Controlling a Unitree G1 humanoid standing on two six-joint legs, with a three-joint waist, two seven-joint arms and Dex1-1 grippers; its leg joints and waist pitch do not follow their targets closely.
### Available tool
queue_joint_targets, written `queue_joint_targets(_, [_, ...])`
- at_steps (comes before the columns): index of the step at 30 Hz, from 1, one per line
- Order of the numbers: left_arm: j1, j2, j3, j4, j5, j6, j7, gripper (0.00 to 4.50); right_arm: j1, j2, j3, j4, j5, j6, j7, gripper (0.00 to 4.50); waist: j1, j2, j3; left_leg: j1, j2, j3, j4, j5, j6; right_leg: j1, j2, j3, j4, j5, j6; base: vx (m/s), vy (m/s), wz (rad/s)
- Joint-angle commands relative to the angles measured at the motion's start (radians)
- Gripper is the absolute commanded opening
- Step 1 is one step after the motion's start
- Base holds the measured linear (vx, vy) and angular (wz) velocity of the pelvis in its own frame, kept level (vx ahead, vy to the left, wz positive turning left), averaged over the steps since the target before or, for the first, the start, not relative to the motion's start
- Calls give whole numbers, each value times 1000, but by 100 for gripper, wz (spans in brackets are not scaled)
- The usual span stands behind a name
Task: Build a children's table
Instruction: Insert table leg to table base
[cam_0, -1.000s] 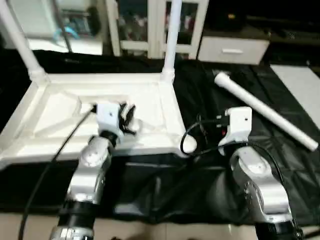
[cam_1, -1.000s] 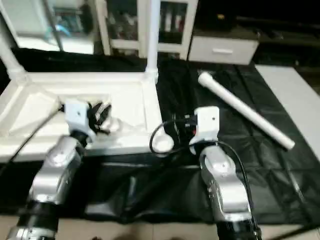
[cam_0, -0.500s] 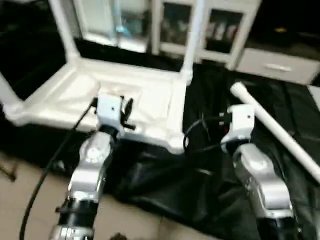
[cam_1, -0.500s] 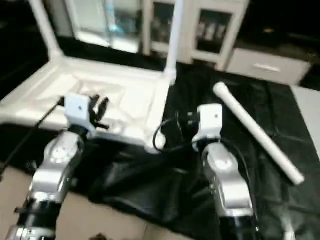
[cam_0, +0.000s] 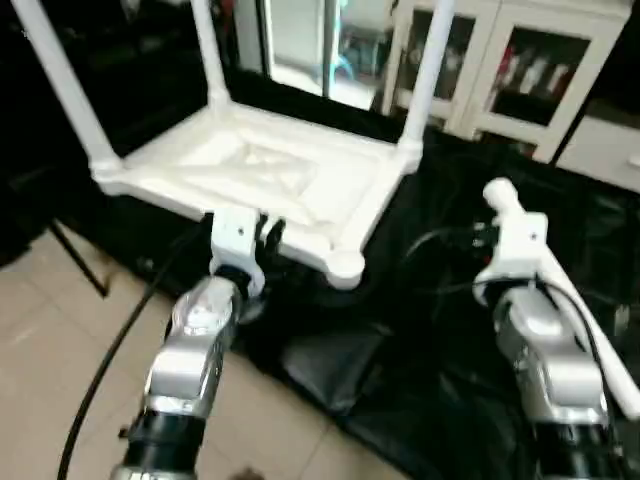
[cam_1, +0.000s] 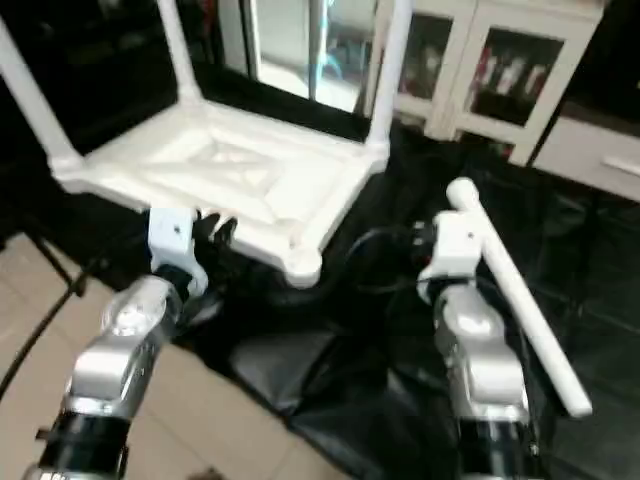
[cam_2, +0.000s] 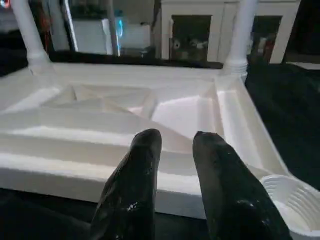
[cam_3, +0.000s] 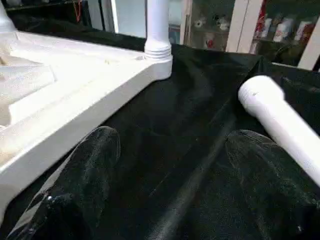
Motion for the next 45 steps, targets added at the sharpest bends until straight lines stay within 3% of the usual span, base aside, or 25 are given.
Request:
queue_joint_targets(1, [26, 19, -21, -41, -37, 19, -73, 146, -30, -25, -40, 29, 21, 29, 24, 401, -16, -13, -49, 6, 106, -31, -85, -70, 88, 66, -107, 48, -115, 57, 261, -107, 77, -6])
queue_joint_targets(2, [35, 24, -31, -60, -47, 29, -94, 146, -45, -44, -54, 47, 24, 36, 29, 407, -24, -2, -47, 51, 157, -37, -102, -201, 65, 39, -135, 66, -125, -83, 93, -100, 90, 11])
queue_joint_targets(4, [40, 24, -35, -72, -51, 38, -100, 146, -54, -60, -58, 60, 22, 35, 31, 420, -38, -11, -32, 38, 121, 2, -108, -302, -11, 51, -145, 67, -152, -234, -40, -93, 91, 12])
queue_joint_targets(8, [51, 16, -27, -78, -32, 63, -62, 146, -71, -75, -51, 58, 27, 43, 45, 444, -43, -29, -30, 32, 96, 35, -102, -274, -18, 40, -148, 60, -185, -451, -22, -66, 86, 3])
queue_joint_targets(13, [58, 7, -5, -86, -50, 10, -55, 146, 6, -19, -3, -48, 31, 65, 51, 444, -55, -39, -47, 10, 105, 36, -105, -185, -5, 47, -148, 66, -156, -198, -76, -19, 51, -2])
queue_joint_targets(15, [57, 7, -5, -93, -46, 15, -50, 146, 36, 14, -8, -68, 56, 89, 36, 444, -54, -42, -48, 36, 99, 68, -90, -207, -50, 29, -124, 84, -158, -210, -65, 0, 0, 0])
queue_joint_targets(16, [59, 7, -5, -98, -47, 17, -50, 146, 49, 24, -10, -77, 64, 93, 31, 444, -53, -36, -45, 88, 95, 99, -80, -316, -109, -4, -78, 93, -173, -314, -44, 23, 19, -24])
queue_joint_targets(19, [62, 7, -5, -102, -47, 24, -49, 146, 63, 35, -14, -92, 71, 94, 24, 444, -53, -45, -35, 99, 82, 115, -77, -379, -113, -22, -47, 115, -181, -356, -12, 31, 21, -45])
queue_joint_targets(25, [58, 12, -10, -98, -49, 20, -62, 146, 88, 66, -49, -154, 84, 97, -9, 444, -51, -62, -47, 77, 18, 121, -68, -277, -82, 71, 1, 202, -146, -167, -116, 85, 26, -59])
queue_joint_targets(27, [58, 13, -14, -101, -48, 24, -69, 146, 102, 73, -61, -175, 88, 98, -20, 444, -34, -65, -46, 65, -18, 105, -47, -215, -83, 119, 28, 272, -151, -106, -136, 101, 11, -57])
queue_joint_targets(29, [59, 14, -17, -102, -49, 25, -75, 146, 117, 78, -69, -193, 94, 97, -31, 444, -34, -57, -50, 74, -24, 86, -55, -143, -97, 125, 60, 282, -133, 0, -106, 124, 19, -53])
queue_joint_targets(31, [58, 14, -19, -101, -49, 25, -78, 146, 127, 79, -68, -205, 96, 95, -36, 444, -37, -45, -58, 114, -11, 78, -70, -96, -88, 103, 88, 265, -103, 103, -63, 119, 16, -48])
queue_joint_targets(32, [57, 14, -21, -100, -50, 23, -81, 146, 134, 80, -66, -214, 94, 94, -39, 444, -79, -43, -64, 240, 98, 49, -101, 37, 10, -26, 45, 175, -21, 109, -44, 163, -29, -39])
queue_joint_targets(33, [54, 14, -24, -96, -51, 23, -83, 146, 143, 84, -65, -227, 92, 94, -42, 444, -99, -63, -45, 268, 146, 67, -97, 16, 49, -81, -36, 144, -21, 12, -106, 163, -29, -39])
queue_joint_targets(34, [54, 14, -24, -96, -51, 23, -83, 146, 143, 84, -65, -227, 92, 94, -42, 444, -91, -81, -41, 238, 80, 114, -63, -61, 35, -35, -35, 169, -57, 15, -165, 181, -35, -45])
queue_joint_targets(35, [52, 13, -27, -93, -52, 23, -86, 146, 148, 87, -66, -236, 91, 95, -43, 444, -20, -113, -44, 75, -98, 124, 95, -283, 24, 164, -67, 369, -140, -30, -316, 171, 15, -32])
queue_joint_targets(36, [50, 12, -30, -91, -53, 23, -89, 146, 152, 90, -67, -245, 90, 98, -46, 444, 15, -101, -50, 46, -80, 75, 130, -246, 3, 192, -118, 408, -142, 8, -364, 171, 15, -32])
queue_joint_targets(37, [50, 11, -32, -89, -53, 23, -90, 146, 155, 92, -67, -250, 90, 100, -47, 444, 9, -105, -32, 1, -72, 39, 155, -195, -30, 197, -100, 421, -138, 46, -378, 147, 44, -43])
queue_joint_targets(38, [50, 9, -35, -87, -51, 23, -90, 146, 161, 95, -65, -259, 89, 103, -50, 444, 3, -104, -35, -58, -76, -13, 178, -83, -107, 214, -65, 401, -107, 260, -334, 72, 44, -58])
queue_joint_targets(39, [51, 9, -37, -87, -50, 24, -90, 146, 163, 95, -65, -262, 89, 104, -50, 444, 8, -66, -46, -71, -52, -76, 129, 40, -148, 184, -19, 379, -99, 539, -219, 72, 44, -58])
queue_joint_targets(40, [50, 8, -37, -87, -50, 24, -90, 146, 163, 96, -64, -264, 88, 105, -50, 444, -4, -43, -34, -50, -52, -82, 51, 111, -143, 150, 41, 339, -104, 477, -154, -140, 43, -63])
queue_joint_targets(41, [49, 6, -37, -85, -49, 27, -87, 146, 164, 94, -61, -269, 88, 108, -50, 444, -36, 23, -38, 27, -22, -90, -52, 146, -51, 84, 104, 276, -123, 163, 27, -277, 67, -66])
queue_joint_targets(42, [49, 5, -37, -85, -49, 28, -87, 146, 164, 94, -60, -270, 89, 109, -50, 444, -71, 23, -63, 118, 225, -184, -107, -14, -26, -44, 5, 139, 95, -204, 113, -277, 67, -66])
queue_joint_targets(43, [48, 5, -37, -84, -49, 28, -87, 146, 164, 94, -60, -270, 89, 109, -50, 444, -49, 16, -61, 104, 240, -165, -104, -54, -43, -38, -26, 110, 122, -208, 112, -65, 92, -46])
queue_joint_targets(45, [50, -3, -31, -82, -53, 29, -78, 146, 165, 90, -56, -277, 87, 116, -48, 444, -72, 12, -48, 82, 137, -20, -120, -91, -8, -46, -39, 24, 67, 0, 60, 85, 94, -35])
